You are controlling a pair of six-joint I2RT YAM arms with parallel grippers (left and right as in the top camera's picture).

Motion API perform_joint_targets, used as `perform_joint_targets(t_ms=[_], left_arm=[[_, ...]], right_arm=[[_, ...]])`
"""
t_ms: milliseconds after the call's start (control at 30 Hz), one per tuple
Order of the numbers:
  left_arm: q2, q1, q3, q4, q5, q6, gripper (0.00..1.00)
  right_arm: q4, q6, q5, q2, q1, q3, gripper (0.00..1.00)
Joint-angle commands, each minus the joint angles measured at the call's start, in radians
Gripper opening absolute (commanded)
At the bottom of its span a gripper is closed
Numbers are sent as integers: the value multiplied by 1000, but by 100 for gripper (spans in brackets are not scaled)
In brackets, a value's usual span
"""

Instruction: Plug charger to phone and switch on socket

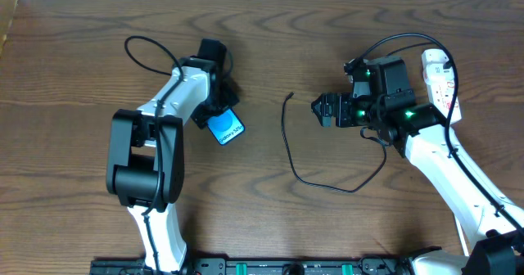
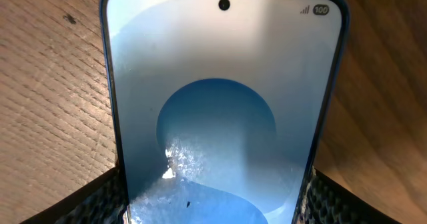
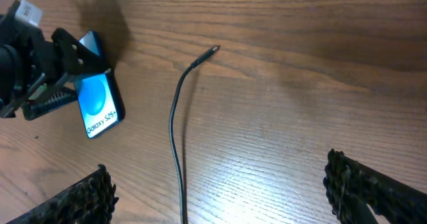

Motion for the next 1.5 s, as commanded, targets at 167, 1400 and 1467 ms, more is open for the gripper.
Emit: perform_joint_targets(t_ms=[167,1400,1467], left_arm=[[-22,80,-5,-3,285,-2,71],[-16,52,-119,-109,-155,44,99],[-16,53,-119,-105,-129,51,99]], right_arm=[[3,-11,20,3,-8,12,99],[2,-11,19,3,-8,12,99],[2,-11,19,3,-8,12,99]])
